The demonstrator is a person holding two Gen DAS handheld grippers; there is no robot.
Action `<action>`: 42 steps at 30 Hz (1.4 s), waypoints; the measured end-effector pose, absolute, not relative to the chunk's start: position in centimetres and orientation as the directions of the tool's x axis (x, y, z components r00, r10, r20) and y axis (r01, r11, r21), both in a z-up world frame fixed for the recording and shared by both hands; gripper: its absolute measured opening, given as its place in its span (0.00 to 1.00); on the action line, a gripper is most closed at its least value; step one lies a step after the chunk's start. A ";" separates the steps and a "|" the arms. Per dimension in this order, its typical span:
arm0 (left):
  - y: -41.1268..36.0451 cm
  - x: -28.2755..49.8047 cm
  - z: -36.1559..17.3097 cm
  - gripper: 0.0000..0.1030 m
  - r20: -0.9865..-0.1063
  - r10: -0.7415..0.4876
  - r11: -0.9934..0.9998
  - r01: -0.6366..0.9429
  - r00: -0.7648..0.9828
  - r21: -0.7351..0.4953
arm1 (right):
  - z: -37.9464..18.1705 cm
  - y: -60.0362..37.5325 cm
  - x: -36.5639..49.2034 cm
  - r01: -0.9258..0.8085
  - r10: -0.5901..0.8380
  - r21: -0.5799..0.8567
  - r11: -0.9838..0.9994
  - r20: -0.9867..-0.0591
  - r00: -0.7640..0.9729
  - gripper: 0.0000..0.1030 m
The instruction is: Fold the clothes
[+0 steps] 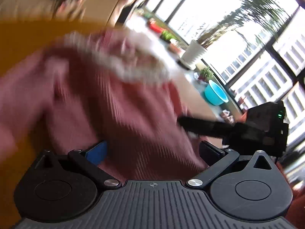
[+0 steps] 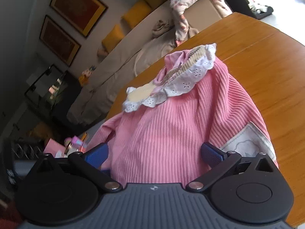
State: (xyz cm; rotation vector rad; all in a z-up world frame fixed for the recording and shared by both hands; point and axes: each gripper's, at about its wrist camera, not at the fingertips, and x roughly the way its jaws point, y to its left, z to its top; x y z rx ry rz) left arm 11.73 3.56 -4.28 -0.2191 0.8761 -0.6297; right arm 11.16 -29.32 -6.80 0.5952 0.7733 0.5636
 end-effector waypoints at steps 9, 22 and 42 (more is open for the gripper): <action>3.5 22.5 0.2 1.00 -0.682 -0.252 0.929 0.369 0.686 0.029 | 0.8 -27.5 15.7 -0.389 0.425 0.179 0.904 -0.491 0.761 1.00; -0.8 33.5 -5.2 1.00 -0.794 -0.157 0.930 0.357 0.587 0.080 | -3.1 -21.0 30.9 -0.343 0.097 -0.353 0.870 -0.561 0.822 1.00; 2.9 27.2 0.4 1.00 -0.562 -0.130 0.922 0.308 0.817 0.234 | -4.8 -18.6 22.3 0.122 -0.030 -0.861 0.494 0.123 0.992 1.00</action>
